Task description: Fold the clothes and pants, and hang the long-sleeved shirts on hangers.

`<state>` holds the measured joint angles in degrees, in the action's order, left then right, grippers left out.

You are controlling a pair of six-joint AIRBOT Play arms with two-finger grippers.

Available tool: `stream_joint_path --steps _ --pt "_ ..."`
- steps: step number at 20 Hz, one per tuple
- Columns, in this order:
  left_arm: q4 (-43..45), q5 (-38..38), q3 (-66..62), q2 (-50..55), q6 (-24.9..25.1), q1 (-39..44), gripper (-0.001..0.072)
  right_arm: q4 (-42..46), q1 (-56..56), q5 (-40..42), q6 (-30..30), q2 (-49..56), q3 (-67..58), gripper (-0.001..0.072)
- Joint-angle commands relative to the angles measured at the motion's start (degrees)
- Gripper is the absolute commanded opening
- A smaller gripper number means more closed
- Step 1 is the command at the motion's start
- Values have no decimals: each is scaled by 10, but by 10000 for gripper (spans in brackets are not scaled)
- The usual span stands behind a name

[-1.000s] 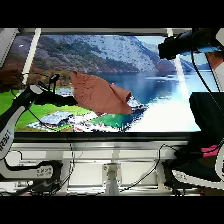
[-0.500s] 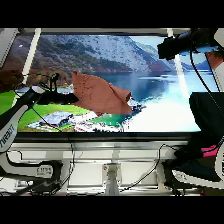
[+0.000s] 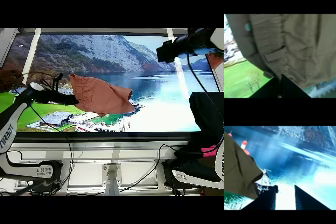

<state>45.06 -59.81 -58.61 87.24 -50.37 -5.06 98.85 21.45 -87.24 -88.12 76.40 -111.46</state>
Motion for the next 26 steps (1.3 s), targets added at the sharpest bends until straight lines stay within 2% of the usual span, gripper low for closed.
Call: stream_joint_path --steps 1,4,6,12,13,14,15,18,20,21,24,26 --pt "-59 -60 -49 -52 29 -6 13 -7 0 -18 7 0 65 243" --pt "-159 -53 -75 -120 29 -21 13 -58 0 15 7 0 169 243" --pt "-213 -54 -77 -155 32 -24 13 -123 0 72 7 0 238 243" --pt "-241 -41 -77 -186 44 -24 13 -347 0 234 7 0 437 248" --pt "-241 -41 -77 -186 44 -24 13 -385 0 259 7 0 472 327" --pt "-241 -41 -77 -186 44 -24 13 -415 0 283 3 0 501 447" --pt "-241 -41 -77 -186 44 -24 13 -444 0 308 -1 0 529 504" --pt "-240 -43 -77 -186 44 -24 13 -469 0 378 -71 0 577 514" --pt "-236 -44 -77 -186 44 -24 13 -470 0 404 -139 0 592 617" --pt "-236 -43 -77 -185 44 -24 13 -470 0 412 -172 1 595 602" --pt "-236 -43 -77 -185 44 -24 14 -469 0 428 -225 1 597 340" --pt "-236 -43 -77 -185 44 -24 13 -428 0 464 -216 1 597 326"
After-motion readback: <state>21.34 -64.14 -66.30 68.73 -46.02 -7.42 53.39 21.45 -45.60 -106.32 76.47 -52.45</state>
